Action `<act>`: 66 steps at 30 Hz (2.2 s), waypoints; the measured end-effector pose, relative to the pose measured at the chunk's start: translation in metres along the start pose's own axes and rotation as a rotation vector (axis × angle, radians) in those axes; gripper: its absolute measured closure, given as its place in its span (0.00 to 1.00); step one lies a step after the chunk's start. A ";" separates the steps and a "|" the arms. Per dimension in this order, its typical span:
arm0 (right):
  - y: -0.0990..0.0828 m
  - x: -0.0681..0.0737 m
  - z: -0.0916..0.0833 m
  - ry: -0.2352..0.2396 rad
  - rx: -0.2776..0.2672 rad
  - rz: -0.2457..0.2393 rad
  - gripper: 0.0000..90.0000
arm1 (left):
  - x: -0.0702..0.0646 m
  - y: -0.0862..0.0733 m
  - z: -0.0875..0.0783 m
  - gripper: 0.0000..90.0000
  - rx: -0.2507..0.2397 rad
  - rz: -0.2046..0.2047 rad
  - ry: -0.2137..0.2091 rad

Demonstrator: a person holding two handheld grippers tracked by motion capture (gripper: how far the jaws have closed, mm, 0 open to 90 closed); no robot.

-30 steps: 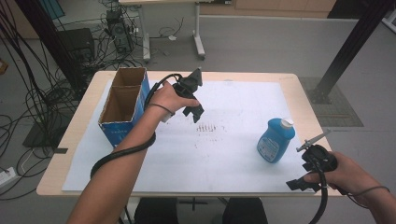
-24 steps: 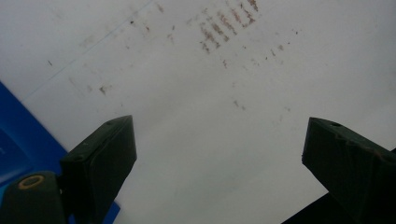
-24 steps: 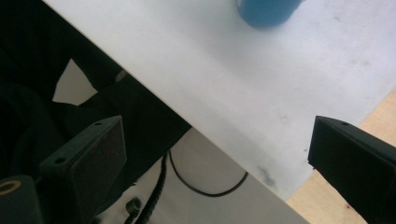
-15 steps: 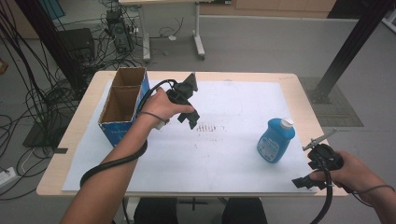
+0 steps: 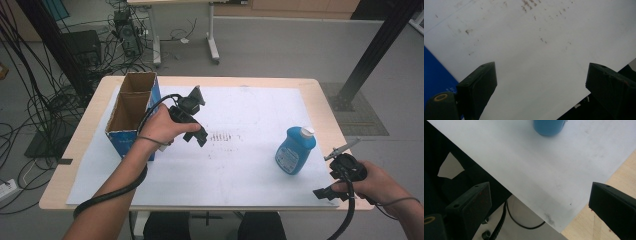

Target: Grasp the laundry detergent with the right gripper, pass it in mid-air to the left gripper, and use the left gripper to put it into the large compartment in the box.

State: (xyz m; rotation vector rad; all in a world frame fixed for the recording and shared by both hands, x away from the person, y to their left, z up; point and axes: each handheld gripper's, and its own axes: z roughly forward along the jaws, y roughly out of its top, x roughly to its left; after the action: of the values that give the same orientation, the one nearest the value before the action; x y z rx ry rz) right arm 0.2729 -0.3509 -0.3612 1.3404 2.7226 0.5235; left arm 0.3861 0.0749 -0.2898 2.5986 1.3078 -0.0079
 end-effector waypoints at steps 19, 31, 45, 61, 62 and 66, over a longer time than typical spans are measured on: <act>-0.008 -0.011 0.012 -0.034 -0.162 -0.009 0.04 | -0.008 -0.044 0.019 0.12 -0.028 -0.009 -0.046; -0.009 -0.006 0.024 -0.049 -0.260 -0.028 0.04 | -0.009 -0.056 0.021 0.12 -0.038 -0.017 -0.059; -0.010 -0.005 0.029 -0.046 -0.430 -0.044 0.04 | -0.005 -0.058 0.028 0.12 -0.033 -0.033 -0.078; -0.014 -0.005 0.035 -0.028 -0.583 -0.030 0.03 | -0.004 -0.058 0.032 0.12 -0.030 -0.039 -0.097; -0.014 -0.005 0.036 -0.031 -0.590 -0.033 0.03 | -0.004 -0.058 0.032 0.12 -0.030 -0.039 -0.097; -0.015 -0.004 0.038 -0.030 -0.617 -0.039 0.03 | -0.004 -0.058 0.032 0.12 -0.033 -0.037 -0.097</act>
State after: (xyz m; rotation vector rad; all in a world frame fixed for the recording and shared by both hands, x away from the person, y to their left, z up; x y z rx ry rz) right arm 0.2718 -0.3516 -0.4019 1.1044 2.2581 1.1969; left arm 0.3409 0.0985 -0.3324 2.5122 1.3109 -0.1167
